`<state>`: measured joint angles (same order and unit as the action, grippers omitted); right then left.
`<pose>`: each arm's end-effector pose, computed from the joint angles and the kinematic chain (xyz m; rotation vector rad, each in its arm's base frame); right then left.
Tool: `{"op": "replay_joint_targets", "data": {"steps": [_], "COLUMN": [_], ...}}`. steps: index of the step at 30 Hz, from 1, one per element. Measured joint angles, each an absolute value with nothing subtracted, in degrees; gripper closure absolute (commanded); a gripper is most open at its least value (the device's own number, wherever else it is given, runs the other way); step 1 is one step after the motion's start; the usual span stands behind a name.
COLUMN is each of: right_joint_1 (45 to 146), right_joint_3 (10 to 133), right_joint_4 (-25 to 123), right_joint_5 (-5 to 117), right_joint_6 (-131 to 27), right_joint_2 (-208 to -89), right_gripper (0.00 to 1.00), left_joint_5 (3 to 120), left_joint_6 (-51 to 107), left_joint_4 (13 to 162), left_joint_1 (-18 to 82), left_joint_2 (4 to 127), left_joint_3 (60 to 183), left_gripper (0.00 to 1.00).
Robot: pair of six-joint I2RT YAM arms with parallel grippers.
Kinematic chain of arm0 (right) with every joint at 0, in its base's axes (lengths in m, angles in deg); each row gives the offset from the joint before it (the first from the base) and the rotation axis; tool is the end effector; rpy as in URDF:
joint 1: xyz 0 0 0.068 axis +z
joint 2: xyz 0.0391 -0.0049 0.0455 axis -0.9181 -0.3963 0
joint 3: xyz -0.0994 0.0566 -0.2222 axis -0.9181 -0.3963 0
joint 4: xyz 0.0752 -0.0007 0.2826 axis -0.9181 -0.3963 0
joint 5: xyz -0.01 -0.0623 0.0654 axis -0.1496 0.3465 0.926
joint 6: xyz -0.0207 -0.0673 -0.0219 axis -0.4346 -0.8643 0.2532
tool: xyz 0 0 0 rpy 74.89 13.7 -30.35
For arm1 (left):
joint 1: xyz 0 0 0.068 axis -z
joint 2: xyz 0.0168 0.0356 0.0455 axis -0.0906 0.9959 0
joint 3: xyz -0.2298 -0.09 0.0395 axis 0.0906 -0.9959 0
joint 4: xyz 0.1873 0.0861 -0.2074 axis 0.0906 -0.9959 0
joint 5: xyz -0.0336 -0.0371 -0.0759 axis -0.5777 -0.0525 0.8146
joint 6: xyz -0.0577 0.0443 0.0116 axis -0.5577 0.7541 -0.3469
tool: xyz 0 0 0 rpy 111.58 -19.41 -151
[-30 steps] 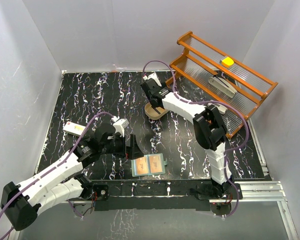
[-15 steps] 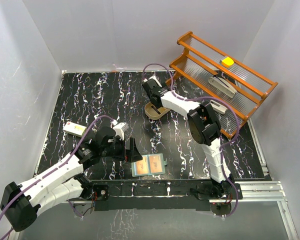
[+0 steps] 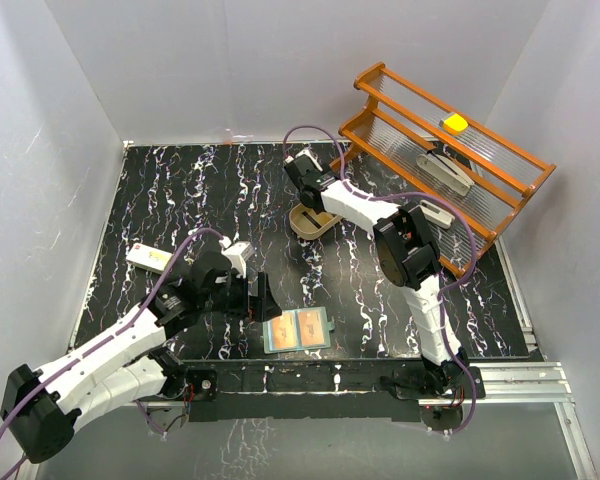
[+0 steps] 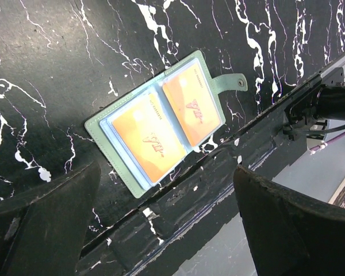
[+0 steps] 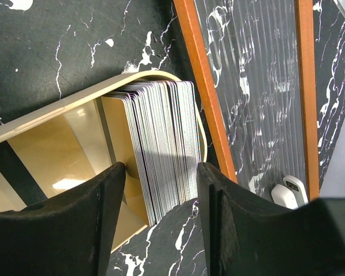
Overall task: Put the credit cards into the card holder
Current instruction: Pick up the credit card from the storage box.
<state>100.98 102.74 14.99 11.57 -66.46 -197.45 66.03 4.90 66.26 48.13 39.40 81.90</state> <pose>0.4494 0.2627 0.1402 -0.6389 2.3133 -0.5999 0.1767 -0.1830 0.1945 0.3054 2.3429 -0.9618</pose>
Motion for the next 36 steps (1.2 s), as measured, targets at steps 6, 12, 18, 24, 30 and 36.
{"op": "replay_joint_targets", "data": {"steps": [6,12,18,24,30,36], "right_joint_1": [101.0,101.0,101.0,101.0,101.0,101.0], "right_joint_3": [102.7,103.5,103.6,103.6,103.6,103.9], "right_joint_4": [15.0,14.9,14.9,14.9,14.9,14.6], "right_joint_5": [11.6,11.8,11.8,12.5,12.5,12.7], "right_joint_6": [-66.7,-67.1,-67.8,-67.9,-68.0,-68.0], "right_joint_2": [-197.5,-197.5,-197.5,-197.5,-197.5,-197.5], "right_gripper": [0.56,0.58,0.64,0.73,0.79,0.84], "left_joint_5": [63.6,61.8,61.4,61.3,61.3,61.3], "left_joint_6": [6.0,6.8,6.4,6.0,5.9,5.9], "left_joint_4": [65.0,63.9,63.7,63.6,63.6,63.6], "left_joint_1": [48.1,48.1,48.1,48.1,48.1,48.1], "left_joint_2": [39.4,39.4,38.9,38.7,38.5,38.4], "left_joint_3": [83.7,85.3,85.2,85.2,85.2,85.2], "left_gripper": [0.01,0.01,0.01,0.01,0.01,0.01]}}
